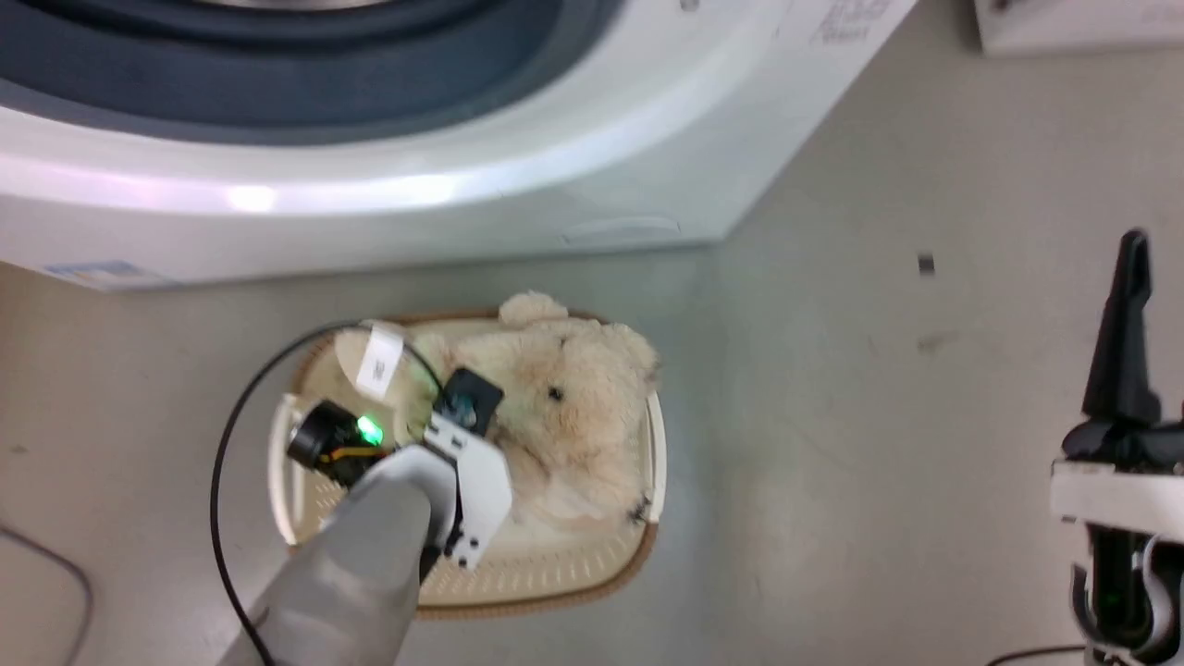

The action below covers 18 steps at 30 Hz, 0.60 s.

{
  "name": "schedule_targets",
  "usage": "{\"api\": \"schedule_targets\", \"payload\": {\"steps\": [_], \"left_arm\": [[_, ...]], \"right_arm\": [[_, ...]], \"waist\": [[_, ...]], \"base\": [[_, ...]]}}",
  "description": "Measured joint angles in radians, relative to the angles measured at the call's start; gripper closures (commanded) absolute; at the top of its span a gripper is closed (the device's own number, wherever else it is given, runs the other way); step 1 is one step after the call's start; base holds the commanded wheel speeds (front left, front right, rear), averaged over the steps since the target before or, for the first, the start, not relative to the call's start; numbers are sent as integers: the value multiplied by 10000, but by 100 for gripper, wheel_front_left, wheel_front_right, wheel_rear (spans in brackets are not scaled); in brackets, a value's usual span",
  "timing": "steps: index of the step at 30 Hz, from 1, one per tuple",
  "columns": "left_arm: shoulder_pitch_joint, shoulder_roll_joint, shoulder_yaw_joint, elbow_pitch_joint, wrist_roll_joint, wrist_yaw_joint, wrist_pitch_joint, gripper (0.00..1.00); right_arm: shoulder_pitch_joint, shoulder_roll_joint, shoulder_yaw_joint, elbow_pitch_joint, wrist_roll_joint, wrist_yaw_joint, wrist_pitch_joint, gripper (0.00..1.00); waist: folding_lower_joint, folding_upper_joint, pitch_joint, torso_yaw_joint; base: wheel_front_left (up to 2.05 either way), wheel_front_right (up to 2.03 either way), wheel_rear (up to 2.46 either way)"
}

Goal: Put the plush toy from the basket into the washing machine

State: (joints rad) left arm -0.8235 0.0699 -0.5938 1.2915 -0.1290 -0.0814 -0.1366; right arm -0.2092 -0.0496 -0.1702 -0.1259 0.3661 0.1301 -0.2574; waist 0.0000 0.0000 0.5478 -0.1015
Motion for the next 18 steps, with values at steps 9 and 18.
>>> {"api": "schedule_targets", "payload": {"steps": [9, 18], "left_arm": [[1047, -169, 29, -437, -508, 265, -1068, 100], [1756, -188, 280, -2690, -867, 802, -1160, 100]], "right_arm": [[904, 0, 69, 153, -236, 0, 0, 0], [1656, 0, -46, 222, -322, 0, 0, 0]], "waist": [[-1, 0, -1737, 460], [-1, 0, -3101, 894]], "base": [[0, 0, 0], [0, 0, 0]]}}
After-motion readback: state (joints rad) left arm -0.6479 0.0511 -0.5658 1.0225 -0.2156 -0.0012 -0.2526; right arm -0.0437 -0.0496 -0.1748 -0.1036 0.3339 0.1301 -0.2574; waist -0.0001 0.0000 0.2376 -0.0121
